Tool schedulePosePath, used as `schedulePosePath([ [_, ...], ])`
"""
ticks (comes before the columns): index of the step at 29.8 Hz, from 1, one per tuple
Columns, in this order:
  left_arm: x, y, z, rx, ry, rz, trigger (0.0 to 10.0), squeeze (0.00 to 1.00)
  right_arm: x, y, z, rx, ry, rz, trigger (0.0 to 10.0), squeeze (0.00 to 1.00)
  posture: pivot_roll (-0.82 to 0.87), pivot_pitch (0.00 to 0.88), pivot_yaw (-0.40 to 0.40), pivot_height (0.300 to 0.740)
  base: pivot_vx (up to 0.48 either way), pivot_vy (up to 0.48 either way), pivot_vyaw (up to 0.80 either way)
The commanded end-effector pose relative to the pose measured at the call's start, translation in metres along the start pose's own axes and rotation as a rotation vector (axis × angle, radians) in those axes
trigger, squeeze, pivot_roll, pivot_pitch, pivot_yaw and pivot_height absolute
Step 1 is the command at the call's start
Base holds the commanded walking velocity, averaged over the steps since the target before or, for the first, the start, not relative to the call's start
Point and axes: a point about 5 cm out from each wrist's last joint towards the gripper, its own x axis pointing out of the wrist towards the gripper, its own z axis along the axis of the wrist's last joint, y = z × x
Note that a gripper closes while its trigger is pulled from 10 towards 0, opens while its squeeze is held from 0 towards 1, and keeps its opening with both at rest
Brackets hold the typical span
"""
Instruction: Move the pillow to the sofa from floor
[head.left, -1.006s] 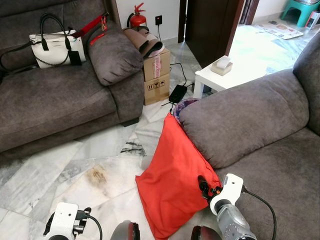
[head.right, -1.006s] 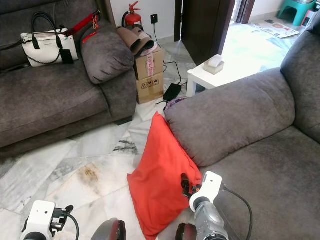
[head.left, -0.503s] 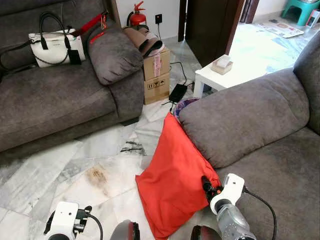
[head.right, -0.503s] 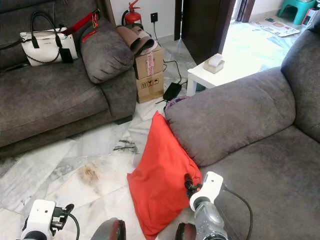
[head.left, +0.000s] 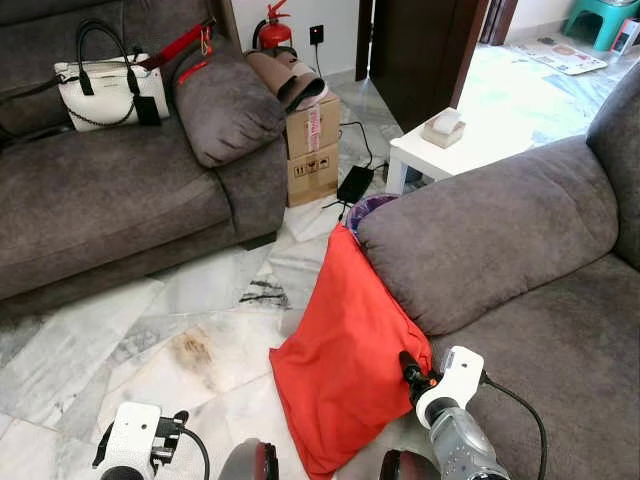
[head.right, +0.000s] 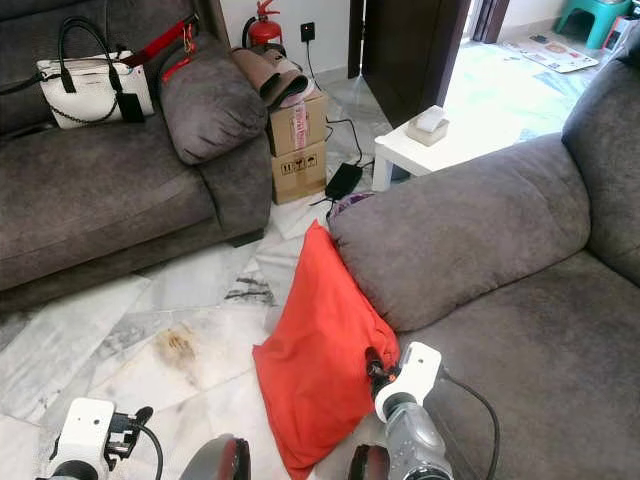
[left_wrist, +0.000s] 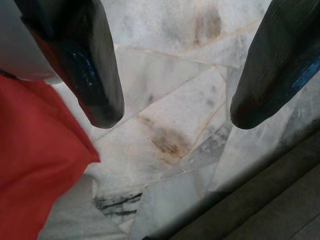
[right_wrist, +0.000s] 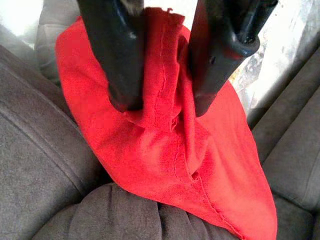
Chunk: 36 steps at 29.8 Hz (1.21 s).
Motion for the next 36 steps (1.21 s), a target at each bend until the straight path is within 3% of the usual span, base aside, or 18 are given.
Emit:
schedulePosePath([
  [1,-0.002,-0.001,-0.004,-0.009,0.018,0.000,10.0,0.00,0.001,0.004,-0.003,-0.005,0.022,0.009,0.0,0.00,0.25,0.170,0.042,0.618,0.000,0.000,0.00],
  [27,0.013,-0.025,0.005,-0.079,-0.028,-0.028,10.0,0.00,0.000,0.011,-0.009,-0.120,0.048,0.086,0.0,0.00,0.19,0.119,-0.016,0.618,0.000,0.000,0.00],
  [36,0.015,-0.025,0.006,-0.101,-0.048,-0.034,10.0,0.00,-0.003,0.009,-0.014,-0.179,0.061,0.099,0.0,0.00,0.20,0.089,-0.028,0.618,0.000,0.000,0.00],
])
